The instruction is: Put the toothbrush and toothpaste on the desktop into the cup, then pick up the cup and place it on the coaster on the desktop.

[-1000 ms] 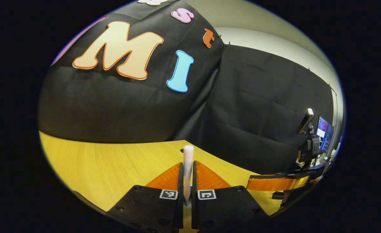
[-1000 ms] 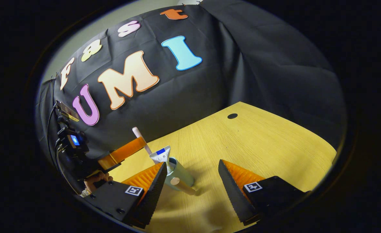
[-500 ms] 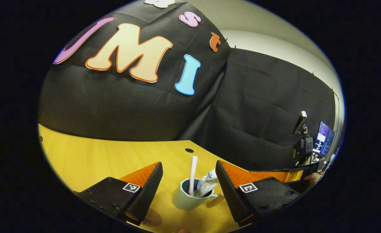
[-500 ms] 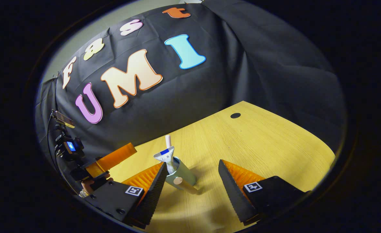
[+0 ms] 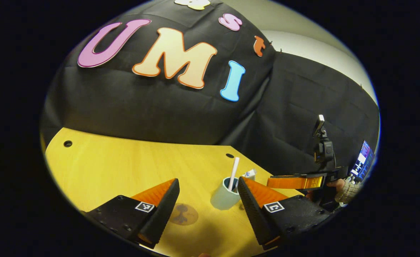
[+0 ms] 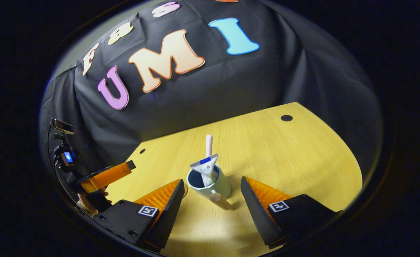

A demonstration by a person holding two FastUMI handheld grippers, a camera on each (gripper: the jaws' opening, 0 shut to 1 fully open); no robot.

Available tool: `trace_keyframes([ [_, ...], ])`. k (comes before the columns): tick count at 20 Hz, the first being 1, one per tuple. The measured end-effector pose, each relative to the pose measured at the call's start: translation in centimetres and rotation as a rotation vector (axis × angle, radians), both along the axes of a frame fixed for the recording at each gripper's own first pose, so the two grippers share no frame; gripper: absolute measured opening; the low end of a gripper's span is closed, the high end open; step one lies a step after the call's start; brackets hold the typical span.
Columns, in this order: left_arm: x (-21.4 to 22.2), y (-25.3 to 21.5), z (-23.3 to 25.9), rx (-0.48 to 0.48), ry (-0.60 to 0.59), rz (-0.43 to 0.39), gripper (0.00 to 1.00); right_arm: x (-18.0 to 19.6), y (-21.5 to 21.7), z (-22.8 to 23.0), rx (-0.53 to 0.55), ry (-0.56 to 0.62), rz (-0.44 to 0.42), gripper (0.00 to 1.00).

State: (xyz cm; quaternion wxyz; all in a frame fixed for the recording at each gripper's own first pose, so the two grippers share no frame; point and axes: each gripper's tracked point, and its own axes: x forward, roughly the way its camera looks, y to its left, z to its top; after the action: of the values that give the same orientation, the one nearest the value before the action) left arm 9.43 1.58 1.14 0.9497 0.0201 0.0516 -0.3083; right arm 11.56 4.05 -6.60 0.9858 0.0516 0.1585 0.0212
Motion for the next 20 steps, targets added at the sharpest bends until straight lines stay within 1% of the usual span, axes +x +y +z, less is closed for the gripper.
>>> trace_keyframes([
  [4, -1.4, 3.6, -0.4, 0.023, 0.017, 0.091, 0.94, 0.6, 0.5, -2.4, -0.056, 0.143, 0.063, 0.97],
  [6, -1.9, 5.6, -0.6, 0.041, 0.012, 0.158, 0.95, 1.0, 0.6, -3.8, -0.097, 0.218, 0.099, 0.97],
  [12, -4.4, 9.6, -2.3, 0.008, 0.057, 0.307, 0.95, 2.0, 0.9, -7.4, -0.293, 0.419, 0.200, 0.97],
  [14, -5.2, 10.6, -3.3, -0.003, 0.080, 0.346, 0.95, 2.8, 0.8, -8.0, -0.343, 0.465, 0.212, 0.97],
  [16, -5.9, 11.0, -4.1, -0.022, 0.105, 0.368, 0.95, 3.5, 0.2, -8.8, -0.387, 0.514, 0.210, 0.97],
  [17, -6.1, 11.2, -4.5, -0.028, 0.119, 0.374, 0.95, 3.6, -0.1, -9.1, -0.412, 0.537, 0.209, 0.86],
  [18, -6.1, 11.2, -4.7, -0.030, 0.125, 0.382, 0.95, 3.8, -0.3, -9.3, -0.432, 0.557, 0.208, 0.86],
  [19, -6.0, 11.3, -4.8, -0.029, 0.128, 0.390, 0.95, 4.1, -0.5, -9.6, -0.452, 0.572, 0.203, 0.89],
  [20, -6.0, 11.4, -5.1, -0.026, 0.135, 0.395, 0.95, 4.4, -0.6, -9.8, -0.464, 0.581, 0.204, 0.87],
])
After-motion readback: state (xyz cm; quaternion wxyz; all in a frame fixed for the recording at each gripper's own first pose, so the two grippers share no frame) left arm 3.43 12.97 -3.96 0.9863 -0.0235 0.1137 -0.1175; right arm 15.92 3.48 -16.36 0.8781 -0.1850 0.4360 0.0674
